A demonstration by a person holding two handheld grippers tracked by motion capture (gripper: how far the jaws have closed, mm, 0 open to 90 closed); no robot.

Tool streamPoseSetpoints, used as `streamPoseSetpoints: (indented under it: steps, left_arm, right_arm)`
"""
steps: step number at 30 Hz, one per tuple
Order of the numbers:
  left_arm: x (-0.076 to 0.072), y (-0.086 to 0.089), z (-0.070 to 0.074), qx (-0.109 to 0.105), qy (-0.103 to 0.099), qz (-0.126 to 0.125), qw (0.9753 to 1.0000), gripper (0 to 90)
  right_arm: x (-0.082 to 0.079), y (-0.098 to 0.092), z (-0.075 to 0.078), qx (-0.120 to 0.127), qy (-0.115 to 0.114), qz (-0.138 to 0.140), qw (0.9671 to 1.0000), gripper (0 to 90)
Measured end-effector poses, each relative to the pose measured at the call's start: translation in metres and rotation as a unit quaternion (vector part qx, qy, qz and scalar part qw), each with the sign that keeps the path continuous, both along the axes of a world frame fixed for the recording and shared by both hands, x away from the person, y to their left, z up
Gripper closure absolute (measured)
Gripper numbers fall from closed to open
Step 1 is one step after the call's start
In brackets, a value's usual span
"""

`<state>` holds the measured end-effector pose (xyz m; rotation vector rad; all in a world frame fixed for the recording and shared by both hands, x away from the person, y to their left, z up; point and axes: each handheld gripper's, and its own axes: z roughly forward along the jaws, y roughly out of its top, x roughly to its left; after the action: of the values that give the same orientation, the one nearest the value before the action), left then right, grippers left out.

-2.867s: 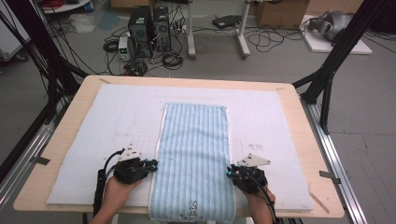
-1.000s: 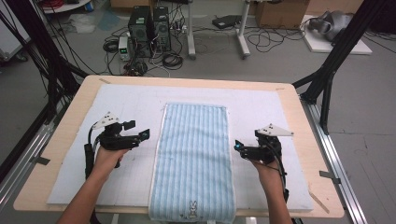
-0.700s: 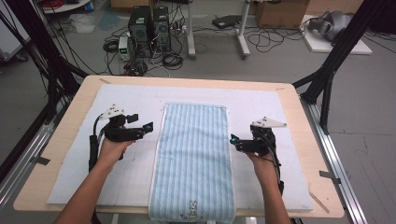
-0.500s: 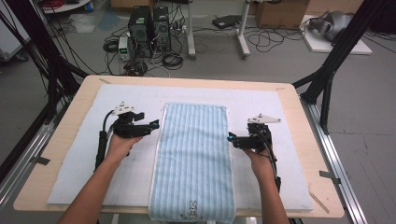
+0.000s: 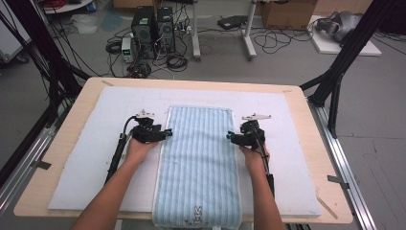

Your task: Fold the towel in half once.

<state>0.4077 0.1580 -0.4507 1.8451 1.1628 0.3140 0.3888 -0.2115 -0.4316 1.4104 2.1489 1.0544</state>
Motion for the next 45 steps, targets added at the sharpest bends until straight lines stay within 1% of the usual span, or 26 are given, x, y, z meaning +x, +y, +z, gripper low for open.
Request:
streamPoseSetpoints:
  steps: [1, 3, 5, 6, 8, 9, 10, 11, 12, 14, 16, 18, 20, 22, 23, 26, 29, 31, 34, 36, 37, 38, 39, 42, 43, 45]
  left_arm:
    - [0.0, -0.004, 0.0, 0.005, -0.003, -0.001, 1.0, 45.7]
    - [0.0, -0.011, -0.001, 0.025, -0.005, -0.014, 0.9996, 49.6]
    - [-0.002, -0.017, -0.001, 0.051, -0.016, -0.011, 0.9985, 52.9]
    - [-0.003, -0.018, -0.001, 0.057, -0.019, -0.006, 0.9982, 54.4]
    - [-0.003, -0.017, 0.0, 0.071, -0.024, -0.003, 0.9972, 66.0]
    - [-0.003, -0.016, 0.0, 0.071, -0.025, -0.004, 0.9971, 71.1]
    - [-0.003, -0.016, -0.001, 0.068, -0.024, -0.012, 0.9973, 78.4]
    - [-0.004, -0.017, -0.001, 0.069, -0.024, -0.013, 0.9972, 85.3]
    - [-0.004, -0.017, 0.0, 0.076, -0.026, -0.016, 0.9966, 86.1]
    - [-0.003, -0.017, -0.001, 0.066, -0.022, -0.013, 0.9975, 87.0]
    - [-0.001, -0.013, -0.001, 0.041, -0.005, -0.003, 0.9992, 87.4]
    - [0.0, -0.011, 0.0, 0.023, -0.001, 0.008, 0.9997, 87.5]
    - [0.0, -0.009, 0.002, 0.012, -0.002, 0.01, 0.9999, 87.5]
    - [-0.001, -0.006, 0.006, -0.002, -0.003, 0.009, 1.0, 87.4]
    - [-0.001, -0.004, 0.008, -0.012, 0.0, 0.009, 0.9999, 87.5]
    - [-0.005, 0.001, 0.016, -0.035, -0.001, 0.004, 0.9994, 87.4]
    - [-0.011, 0.003, 0.024, -0.041, -0.012, -0.007, 0.999, 87.4]
    - [-0.016, 0.004, 0.029, -0.044, -0.018, -0.013, 0.9988, 87.5]
    - [-0.026, 0.008, 0.035, -0.049, -0.027, -0.022, 0.9982, 87.4]
    - [-0.033, 0.01, 0.039, -0.051, -0.028, -0.027, 0.9979, 87.4]
    - [-0.037, 0.011, 0.041, -0.053, -0.035, -0.03, 0.9976, 87.4]
    - [-0.043, 0.013, 0.042, -0.061, -0.038, -0.034, 0.9968, 87.4]
    - [-0.047, 0.014, 0.043, -0.064, -0.039, -0.037, 0.9965, 87.5]
    - [-0.058, 0.016, 0.044, -0.061, -0.039, -0.05, 0.9962, 87.4]
    - [-0.063, 0.016, 0.044, -0.059, -0.045, -0.054, 0.9958, 87.4]
    - [-0.071, 0.016, 0.044, -0.06, -0.046, -0.062, 0.9952, 87.4]
  right_arm:
    - [0.001, 0.003, -0.001, -0.009, 0.002, 0.001, 1.0, 44.0]
    - [0.004, 0.007, -0.004, -0.024, 0.007, -0.007, 0.9997, 46.9]
    - [0.006, 0.009, -0.008, -0.031, 0.014, -0.014, 0.9993, 48.9]
    - [0.006, 0.009, -0.009, -0.032, 0.02, -0.016, 0.9992, 50.5]
    - [0.007, 0.01, -0.011, -0.038, 0.021, -0.017, 0.9989, 53.1]
    - [0.007, 0.01, -0.011, -0.04, 0.02, -0.018, 0.9988, 54.7]
    - [0.007, 0.011, -0.011, -0.041, 0.021, -0.015, 0.9988, 57.2]
    - [0.006, 0.011, -0.011, -0.041, 0.021, -0.013, 0.9988, 62.5]
    - [0.006, 0.012, -0.011, -0.039, 0.02, -0.007, 0.999, 67.5]
    - [0.006, 0.013, -0.011, -0.039, 0.02, -0.002, 0.999, 77.7]
    - [0.006, 0.014, -0.011, -0.034, 0.023, 0.004, 0.9991, 84.1]
    - [0.006, 0.015, -0.01, -0.04, 0.019, 0.004, 0.999, 85.2]
    - [0.006, 0.015, -0.01, -0.041, 0.014, 0.003, 0.9991, 85.3]
    - [0.004, 0.015, -0.007, -0.037, 0.01, 0.002, 0.9993, 85.3]
    - [0.002, 0.013, -0.005, -0.028, 0.007, 0.002, 0.9996, 85.2]
    - [-0.003, 0.01, 0.0, -0.017, -0.002, 0.008, 0.9998, 85.2]
    - [-0.012, 0.008, 0.009, -0.014, -0.015, 0.019, 0.9996, 85.2]
    - [-0.017, 0.007, 0.014, -0.009, -0.018, 0.02, 0.9996, 85.2]
    - [-0.025, 0.006, 0.021, -0.006, -0.029, 0.026, 0.9992, 85.2]
    - [-0.032, 0.006, 0.026, -0.002, -0.035, 0.032, 0.9989, 85.1]
    - [-0.036, 0.006, 0.027, -0.001, -0.036, 0.034, 0.9988, 85.1]
    - [-0.04, 0.006, 0.028, -0.001, -0.038, 0.038, 0.9986, 85.1]
    - [-0.046, 0.006, 0.028, 0.0, -0.04, 0.041, 0.9984, 85.1]
    - [-0.057, 0.004, 0.028, 0.004, -0.043, 0.046, 0.998, 85.1]
    - [-0.061, 0.003, 0.029, 0.003, -0.042, 0.047, 0.998, 85.1]
    - [-0.069, 0.003, 0.029, 0.004, -0.045, 0.052, 0.9976, 85.1]
